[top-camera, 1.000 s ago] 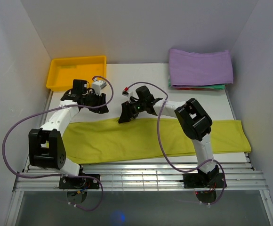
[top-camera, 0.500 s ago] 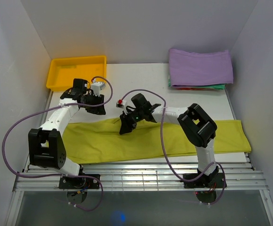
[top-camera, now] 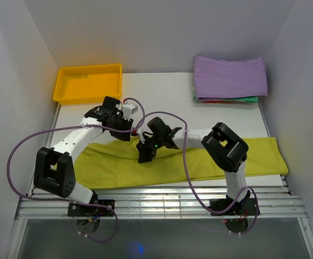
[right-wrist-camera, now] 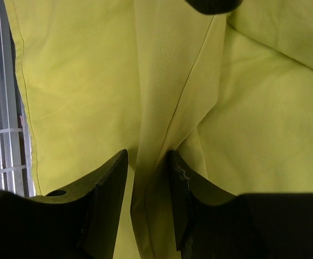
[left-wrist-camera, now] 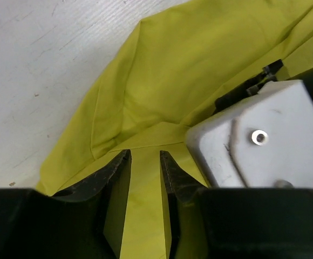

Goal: Fold and stack the trousers
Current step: Fold the trousers

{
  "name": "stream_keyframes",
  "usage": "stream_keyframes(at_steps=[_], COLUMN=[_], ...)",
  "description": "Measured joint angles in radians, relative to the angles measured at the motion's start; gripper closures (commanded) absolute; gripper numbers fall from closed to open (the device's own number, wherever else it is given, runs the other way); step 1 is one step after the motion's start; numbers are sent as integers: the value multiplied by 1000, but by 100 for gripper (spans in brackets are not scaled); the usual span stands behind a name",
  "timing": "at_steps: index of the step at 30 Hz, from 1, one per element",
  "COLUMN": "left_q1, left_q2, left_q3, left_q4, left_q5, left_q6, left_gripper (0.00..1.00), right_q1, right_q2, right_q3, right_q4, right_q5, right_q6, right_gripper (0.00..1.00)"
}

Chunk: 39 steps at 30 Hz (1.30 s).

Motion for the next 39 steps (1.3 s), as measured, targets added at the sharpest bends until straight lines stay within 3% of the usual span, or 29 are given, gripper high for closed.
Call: stream_keyframes(at_steps=[3,10,20,24,39], left_q1=[-14,-39,-97,-103,-106], left_q2=[7,19,164,171,101], left_q3=[-24,-97,-99,-99,-70], left_q4=[4,17,55,66,68], left_q5=[-53,-192,-280,-291,-325], left_q6=[-16,-71,-95,-104,-116], left_gripper=[55,54,47,47,46], right_q1=[2,7,42,48,83], right_q2=[0,-5,-9,-11,-27], right_q3=[-2,-29,-49,-63,-135], right_q4=[7,56,122,148,286], right_q5=[5,11,69,89,180], right_q6=[-2,-11,-49,-67,-98], right_gripper=[57,57,59,67,78])
